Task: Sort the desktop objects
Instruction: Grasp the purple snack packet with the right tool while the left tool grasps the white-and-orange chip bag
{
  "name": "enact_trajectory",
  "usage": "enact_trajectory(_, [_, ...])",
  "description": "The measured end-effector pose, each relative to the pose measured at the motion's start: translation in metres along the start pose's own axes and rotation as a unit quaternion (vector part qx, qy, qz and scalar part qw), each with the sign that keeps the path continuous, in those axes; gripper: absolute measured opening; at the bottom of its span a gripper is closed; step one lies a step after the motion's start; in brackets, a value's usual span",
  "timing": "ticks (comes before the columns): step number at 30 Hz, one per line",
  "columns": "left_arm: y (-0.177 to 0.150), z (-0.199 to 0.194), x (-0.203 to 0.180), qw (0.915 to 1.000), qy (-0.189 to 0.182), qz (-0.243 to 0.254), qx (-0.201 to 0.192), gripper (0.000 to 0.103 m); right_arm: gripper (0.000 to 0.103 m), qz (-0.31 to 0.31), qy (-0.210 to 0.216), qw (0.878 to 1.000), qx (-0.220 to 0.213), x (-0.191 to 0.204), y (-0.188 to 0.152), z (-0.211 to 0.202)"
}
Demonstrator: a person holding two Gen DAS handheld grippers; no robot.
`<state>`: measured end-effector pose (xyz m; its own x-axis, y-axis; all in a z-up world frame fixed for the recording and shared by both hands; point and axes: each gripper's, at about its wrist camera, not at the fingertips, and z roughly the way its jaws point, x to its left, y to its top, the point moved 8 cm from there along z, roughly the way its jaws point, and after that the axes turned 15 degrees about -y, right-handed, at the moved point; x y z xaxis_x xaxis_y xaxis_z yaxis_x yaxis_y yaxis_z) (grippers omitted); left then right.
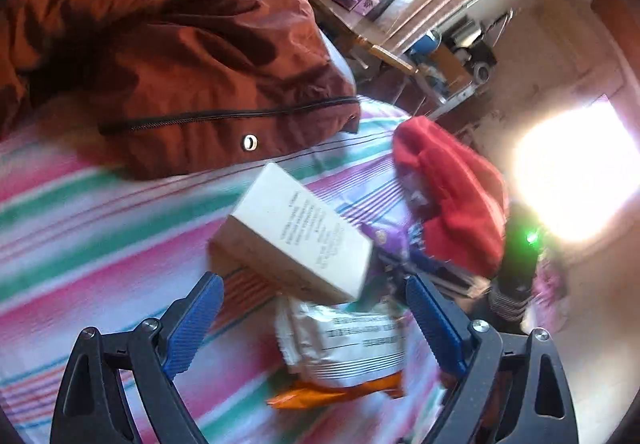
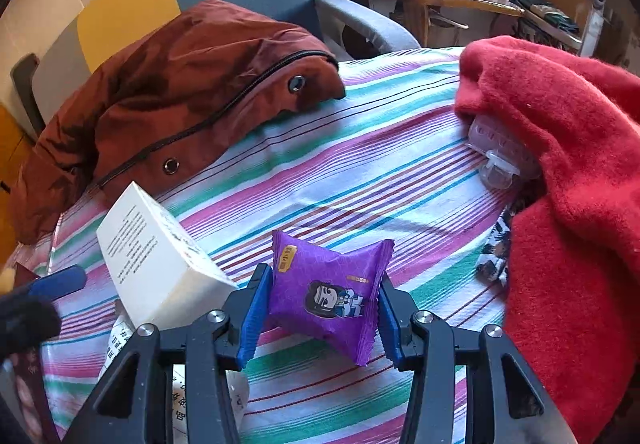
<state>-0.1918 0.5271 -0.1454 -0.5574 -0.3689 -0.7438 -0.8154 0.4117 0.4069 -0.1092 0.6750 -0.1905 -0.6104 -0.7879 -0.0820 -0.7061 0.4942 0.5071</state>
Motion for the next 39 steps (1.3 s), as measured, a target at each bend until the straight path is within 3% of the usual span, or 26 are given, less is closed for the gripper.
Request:
enact_trajectory(2, [-0.007,0.004,-0.003,0.9998,0.008,0.015,0.009,0.094,0.049,0.003,0.008,1.000,0.007,0.000,-0.002,0.000])
enact_trajectory(5, [-0.026,0.017,0.002,0.9991,-0.011,-0.014,0.040,0.094,0.049,-0.003,0.002,1.000,0.029,-0.002,-0.012,-0.001])
enact_trajectory(14, [-0.072,0.031,-0.016,0.9968,-0.052,-0.003,0.062,0.094,0.049,-0.080,-0.040,0.995,0.043,-0.006,-0.049,-0.024])
enact_trajectory(17, [-0.072,0.040,-0.021,0.9974,-0.039,0.014,0.059,0.093,0.048,-0.077,-0.026,0.996,0.047,-0.006,-0.063,-0.024])
enact_trajectory(20, [-0.068,0.042,-0.017,0.9969,-0.057,-0.020,0.051,0.081,0.047,-0.059,-0.007,0.997,0.050,-0.009,-0.065,-0.026])
enact_trajectory(24, [-0.067,0.045,-0.018,0.9977,-0.038,-0.022,0.052,0.073,0.046,-0.062,-0.004,0.997,0.045,-0.005,-0.065,-0.029])
enact_trajectory(29, [-0.064,0.052,-0.028,0.9985,-0.018,-0.010,0.051,0.073,0.046,-0.049,-0.037,0.998,0.018,-0.019,-0.056,-0.036])
enact_trajectory(32, [-0.065,0.060,-0.035,0.9980,0.002,0.029,0.055,0.063,0.046,-0.026,-0.054,0.998,0.003,-0.034,-0.048,-0.039])
enact_trajectory(39, [-0.077,0.042,-0.055,0.9936,0.035,0.098,0.043,0.060,0.046,-0.014,-0.053,0.998,-0.008,-0.038,-0.034,-0.033])
